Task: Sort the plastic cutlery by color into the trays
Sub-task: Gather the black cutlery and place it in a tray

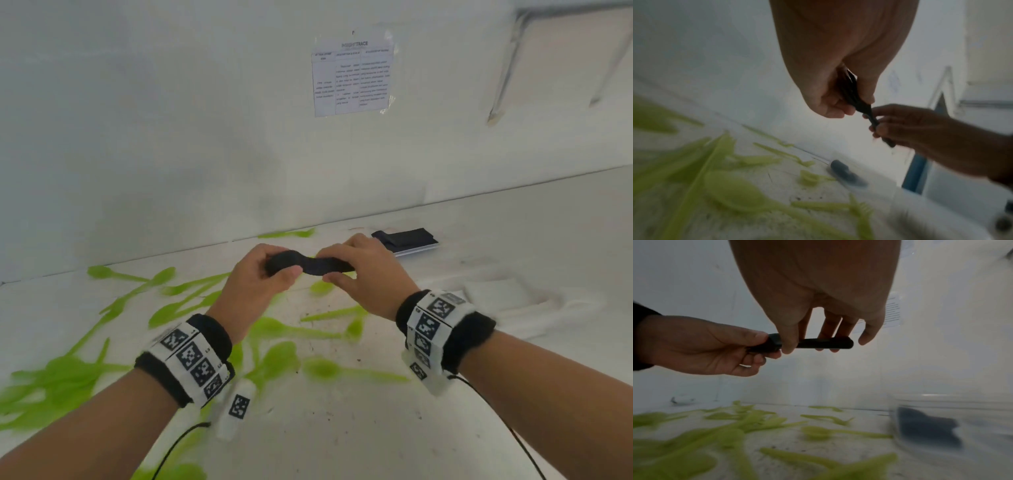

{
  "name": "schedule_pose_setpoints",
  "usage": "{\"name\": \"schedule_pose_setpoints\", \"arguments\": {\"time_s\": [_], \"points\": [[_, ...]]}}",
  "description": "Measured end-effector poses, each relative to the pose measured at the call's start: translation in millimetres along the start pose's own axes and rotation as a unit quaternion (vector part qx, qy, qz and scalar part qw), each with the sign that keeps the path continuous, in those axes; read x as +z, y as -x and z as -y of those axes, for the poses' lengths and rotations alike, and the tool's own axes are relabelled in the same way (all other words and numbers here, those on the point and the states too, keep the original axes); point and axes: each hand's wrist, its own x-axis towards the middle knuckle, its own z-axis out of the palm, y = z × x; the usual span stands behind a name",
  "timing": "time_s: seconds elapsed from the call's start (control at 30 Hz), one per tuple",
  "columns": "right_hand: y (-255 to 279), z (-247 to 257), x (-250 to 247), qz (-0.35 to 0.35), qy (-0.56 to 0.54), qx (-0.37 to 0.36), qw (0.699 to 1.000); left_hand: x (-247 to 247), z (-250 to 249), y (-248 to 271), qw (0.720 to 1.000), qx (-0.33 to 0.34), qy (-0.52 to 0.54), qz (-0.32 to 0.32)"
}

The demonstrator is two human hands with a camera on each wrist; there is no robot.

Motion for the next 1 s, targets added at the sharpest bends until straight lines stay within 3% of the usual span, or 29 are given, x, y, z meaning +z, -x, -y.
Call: {"name": "schedule_pose_setpoints", "arguments": {"time_s": [0.17, 0.43, 0.6, 0.7, 0.83, 1.0], "points": [[2, -18, -25, 0.012, 0.079, 0.014, 0.997, 25, 7, -28, 0.987, 0.067, -0.143, 0.037], [-5, -73, -59, 0.021, 0.101, 0.043, 0.994, 98, 11, -69, 0.981, 0.095, -0.16, 0.046], [-29, -122, -85, 0.084, 0.1, 0.053, 0.99, 144, 23, -105, 0.975, 0.08, -0.203, 0.042], [-46, -155, -101, 0.129, 0.109, 0.068, 0.983, 163, 36, -131, 0.954, 0.077, -0.285, 0.059], [-72, -193, -116, 0.181, 0.13, 0.078, 0.972, 178, 41, -162, 0.923, 0.009, -0.38, 0.064], [-91, -222, -119, 0.246, 0.153, 0.063, 0.955, 197, 37, -189, 0.846, -0.075, -0.507, 0.149]]}}
